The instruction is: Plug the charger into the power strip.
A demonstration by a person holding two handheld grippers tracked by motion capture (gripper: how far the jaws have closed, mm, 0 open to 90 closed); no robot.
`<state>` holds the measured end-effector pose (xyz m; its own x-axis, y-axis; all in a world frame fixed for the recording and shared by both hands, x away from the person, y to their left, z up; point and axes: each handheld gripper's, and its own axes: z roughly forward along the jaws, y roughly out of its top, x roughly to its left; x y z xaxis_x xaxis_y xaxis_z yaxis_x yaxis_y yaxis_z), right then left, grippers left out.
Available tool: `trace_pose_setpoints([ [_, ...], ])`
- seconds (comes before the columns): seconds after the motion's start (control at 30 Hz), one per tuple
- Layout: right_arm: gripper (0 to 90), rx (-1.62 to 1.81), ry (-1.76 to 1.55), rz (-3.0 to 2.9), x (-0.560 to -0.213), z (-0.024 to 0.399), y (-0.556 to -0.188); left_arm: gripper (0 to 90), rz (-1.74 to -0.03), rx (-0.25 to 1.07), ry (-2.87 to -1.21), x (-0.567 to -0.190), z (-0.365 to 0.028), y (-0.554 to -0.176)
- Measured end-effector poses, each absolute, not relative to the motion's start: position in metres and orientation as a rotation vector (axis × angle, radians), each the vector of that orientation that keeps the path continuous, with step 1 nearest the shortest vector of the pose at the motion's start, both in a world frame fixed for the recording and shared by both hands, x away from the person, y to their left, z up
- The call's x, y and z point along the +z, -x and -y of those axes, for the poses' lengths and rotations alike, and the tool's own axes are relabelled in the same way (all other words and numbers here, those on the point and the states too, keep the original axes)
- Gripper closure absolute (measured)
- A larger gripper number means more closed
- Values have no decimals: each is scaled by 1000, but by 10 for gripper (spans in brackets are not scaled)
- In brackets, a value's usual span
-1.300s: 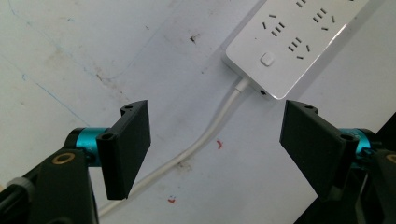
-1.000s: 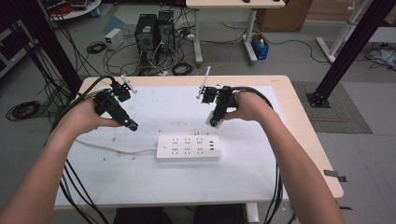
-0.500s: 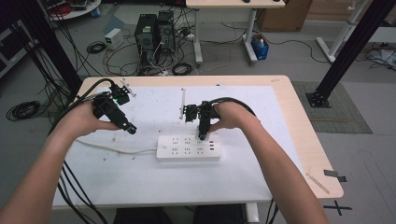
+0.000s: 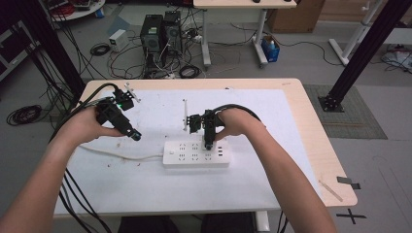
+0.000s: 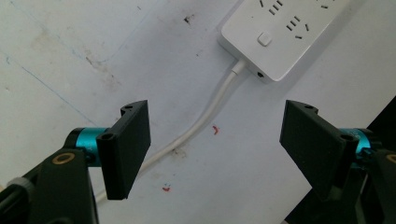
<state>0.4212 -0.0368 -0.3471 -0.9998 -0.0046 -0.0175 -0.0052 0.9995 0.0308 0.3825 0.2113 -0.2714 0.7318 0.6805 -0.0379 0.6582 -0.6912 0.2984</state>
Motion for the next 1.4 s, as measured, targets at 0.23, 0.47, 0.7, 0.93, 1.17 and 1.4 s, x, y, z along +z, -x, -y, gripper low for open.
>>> trace_pose_setpoints([
  [0.23,632,5,27,-3118,-348,31,-421,248,-1047,94,-2645,-275,-210,-381],
  [0.47,633,-2,38,-3113,-356,31,-421,248,-1055,86,-2642,-278,-212,-381],
  [0.7,634,11,62,-3066,-358,32,-412,248,-1066,69,-2639,-282,-212,-387],
  [0.93,633,-16,67,-3064,-361,26,-412,248,-1061,73,-2645,-282,-211,-389],
  [1.17,632,67,53,-3081,-362,34,-417,248,-1068,70,-2630,-283,-214,-387],
  [1.4,622,60,31,-3094,-362,33,-418,248,-1068,70,-2634,-283,-218,-388],
])
